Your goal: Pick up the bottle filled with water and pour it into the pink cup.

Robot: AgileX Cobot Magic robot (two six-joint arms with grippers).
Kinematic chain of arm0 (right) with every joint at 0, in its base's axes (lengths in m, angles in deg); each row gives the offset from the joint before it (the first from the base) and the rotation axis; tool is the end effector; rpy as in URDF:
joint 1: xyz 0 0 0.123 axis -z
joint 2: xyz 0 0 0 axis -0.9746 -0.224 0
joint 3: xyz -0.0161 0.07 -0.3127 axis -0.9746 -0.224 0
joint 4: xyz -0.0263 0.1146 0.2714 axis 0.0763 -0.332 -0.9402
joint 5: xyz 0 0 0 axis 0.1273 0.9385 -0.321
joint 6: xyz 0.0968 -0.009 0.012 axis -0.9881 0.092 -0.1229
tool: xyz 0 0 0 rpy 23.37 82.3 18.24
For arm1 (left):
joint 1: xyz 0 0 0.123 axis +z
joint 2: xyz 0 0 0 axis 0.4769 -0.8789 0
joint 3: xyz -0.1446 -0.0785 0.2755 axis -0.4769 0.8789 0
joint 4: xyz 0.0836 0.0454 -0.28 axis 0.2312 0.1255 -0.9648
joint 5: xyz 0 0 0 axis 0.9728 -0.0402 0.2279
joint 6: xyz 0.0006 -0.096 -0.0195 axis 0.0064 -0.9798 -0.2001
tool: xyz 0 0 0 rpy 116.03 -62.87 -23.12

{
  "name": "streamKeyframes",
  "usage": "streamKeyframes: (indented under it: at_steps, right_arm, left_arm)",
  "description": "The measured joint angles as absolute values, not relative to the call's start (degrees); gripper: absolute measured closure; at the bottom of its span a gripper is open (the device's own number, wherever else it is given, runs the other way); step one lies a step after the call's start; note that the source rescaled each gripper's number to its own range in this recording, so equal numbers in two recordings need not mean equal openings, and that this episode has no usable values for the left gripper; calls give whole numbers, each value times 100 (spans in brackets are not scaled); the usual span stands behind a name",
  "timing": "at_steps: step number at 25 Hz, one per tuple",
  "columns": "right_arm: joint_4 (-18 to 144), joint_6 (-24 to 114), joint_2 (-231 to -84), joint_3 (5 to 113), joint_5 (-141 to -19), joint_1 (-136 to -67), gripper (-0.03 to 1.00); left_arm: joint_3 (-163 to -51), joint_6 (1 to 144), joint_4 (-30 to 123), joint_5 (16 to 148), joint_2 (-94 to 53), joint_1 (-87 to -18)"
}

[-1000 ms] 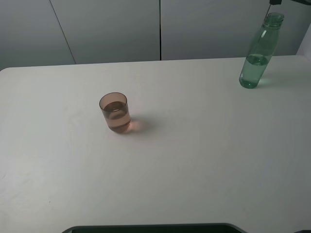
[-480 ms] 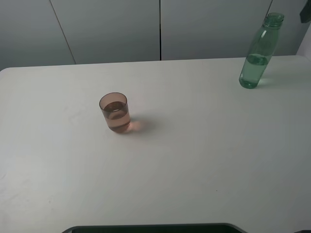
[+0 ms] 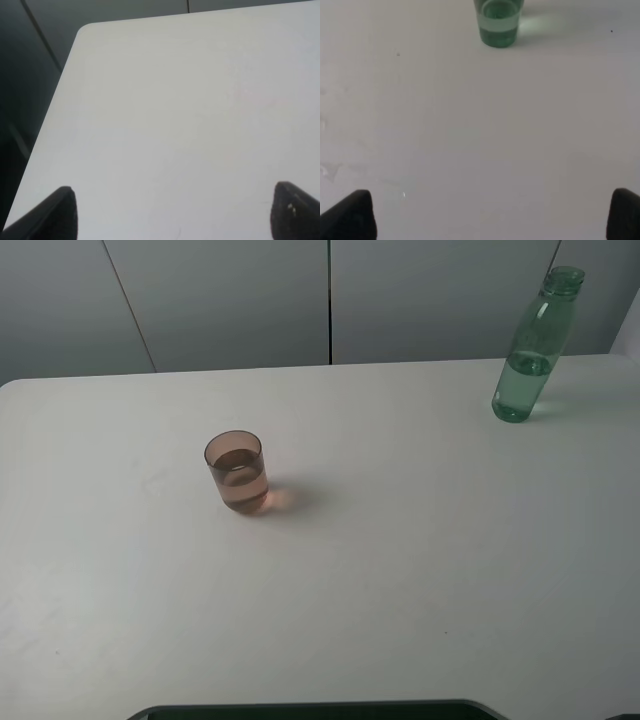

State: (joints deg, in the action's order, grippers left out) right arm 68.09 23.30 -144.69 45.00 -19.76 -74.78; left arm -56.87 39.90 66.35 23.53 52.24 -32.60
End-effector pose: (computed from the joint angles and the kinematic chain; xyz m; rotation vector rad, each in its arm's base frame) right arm 0.2149 -0.0047 0.4056 0.0259 2.6072 0.0333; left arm 0.0017 0.0094 0.2975 0.0970 2.0539 0.1061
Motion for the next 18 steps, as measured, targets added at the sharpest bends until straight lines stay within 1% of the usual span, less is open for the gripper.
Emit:
streamKeyframes:
  at_steps: [9, 15, 18]
  right_arm:
    - [6774, 2306, -12139, 2628, -1919, -7478, -3]
    - [6669, 2306, -10743, 1796, -1907, -7478, -3]
    - [6642, 2349, -10125, 1492, -2114, -7478, -3]
  left_arm:
    - [-5687, 3990, 6635, 2353, 5218, -3260]
    - [-5687, 3990, 6635, 2353, 5218, -3260]
    - [-5687, 3990, 6635, 2353, 5224, -3260]
